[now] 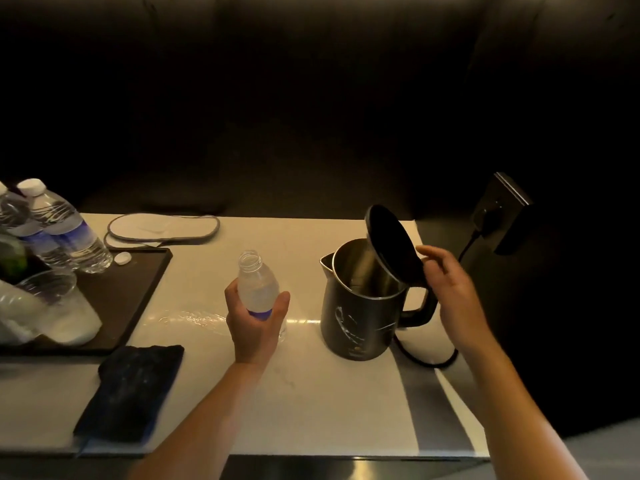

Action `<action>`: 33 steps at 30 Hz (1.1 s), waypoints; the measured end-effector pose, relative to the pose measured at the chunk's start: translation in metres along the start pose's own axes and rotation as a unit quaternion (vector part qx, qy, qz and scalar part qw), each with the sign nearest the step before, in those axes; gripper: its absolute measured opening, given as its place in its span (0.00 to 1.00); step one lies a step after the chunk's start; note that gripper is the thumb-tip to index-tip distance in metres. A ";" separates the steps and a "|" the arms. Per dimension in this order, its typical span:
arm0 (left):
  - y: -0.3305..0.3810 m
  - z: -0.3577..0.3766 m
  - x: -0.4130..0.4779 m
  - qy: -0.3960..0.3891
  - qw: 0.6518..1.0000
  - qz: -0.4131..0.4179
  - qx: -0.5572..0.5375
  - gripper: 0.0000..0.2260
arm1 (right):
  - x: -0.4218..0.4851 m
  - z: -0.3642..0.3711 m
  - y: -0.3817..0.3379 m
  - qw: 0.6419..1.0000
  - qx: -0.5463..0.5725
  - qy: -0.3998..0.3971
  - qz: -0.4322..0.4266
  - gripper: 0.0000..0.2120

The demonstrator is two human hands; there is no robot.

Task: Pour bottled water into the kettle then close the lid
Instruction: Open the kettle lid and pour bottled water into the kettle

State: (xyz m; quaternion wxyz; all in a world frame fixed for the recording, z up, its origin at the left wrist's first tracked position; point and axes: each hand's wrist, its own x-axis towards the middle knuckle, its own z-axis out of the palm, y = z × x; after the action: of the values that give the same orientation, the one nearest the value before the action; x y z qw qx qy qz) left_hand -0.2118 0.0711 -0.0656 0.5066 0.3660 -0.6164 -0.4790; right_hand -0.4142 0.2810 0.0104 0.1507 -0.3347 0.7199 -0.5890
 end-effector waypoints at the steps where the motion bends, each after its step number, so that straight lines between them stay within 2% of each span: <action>1: -0.003 0.002 -0.001 -0.003 1.000 -0.003 -0.007 0.32 | -0.003 0.005 -0.006 0.999 -0.027 -0.011 -0.014 0.25; 3: -0.006 0.006 -0.001 -0.005 1.000 -0.004 -0.017 0.33 | -0.006 0.016 -0.011 0.994 -0.099 -0.015 -0.045 0.35; 5: -0.007 0.009 0.002 -0.010 1.000 -0.002 -0.019 0.34 | -0.006 0.023 -0.013 0.986 -0.150 0.008 -0.069 0.39; 10: -0.004 0.012 0.009 -0.032 0.999 -0.009 -0.037 0.36 | -0.007 0.034 -0.012 0.989 -0.108 0.079 -0.066 0.34; 13: 0.009 0.009 0.015 -0.070 0.997 -0.009 -0.034 0.32 | -0.006 0.038 -0.006 0.989 -0.075 0.107 -0.069 0.30; 17: 0.036 -0.006 0.038 -0.206 0.978 0.009 -0.023 0.27 | -0.005 0.041 -0.004 0.988 0.015 0.147 -0.050 0.23; 21: 0.064 -0.019 0.069 -0.397 0.918 0.011 0.005 0.23 | -0.008 0.045 -0.009 0.986 0.048 0.153 -0.032 0.18; 23: 0.078 -0.021 0.081 -0.465 0.884 0.018 0.034 0.22 | -0.009 0.048 -0.015 0.986 0.050 0.156 -0.036 0.18; 28: 0.114 -0.013 0.105 -0.573 0.800 0.060 0.167 0.37 | -0.008 0.048 -0.021 0.986 0.062 0.154 -0.003 0.20; 33: 0.143 -0.002 0.121 -0.637 0.718 0.078 0.270 0.28 | -0.009 0.048 -0.023 0.987 0.047 0.155 -0.005 0.21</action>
State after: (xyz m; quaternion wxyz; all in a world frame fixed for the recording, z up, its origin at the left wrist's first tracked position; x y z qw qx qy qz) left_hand -0.2317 -0.0040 0.1049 -0.0897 0.0462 -0.9231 -0.3710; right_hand -0.3709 0.2489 0.0184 0.0497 -0.2358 0.7045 -0.6675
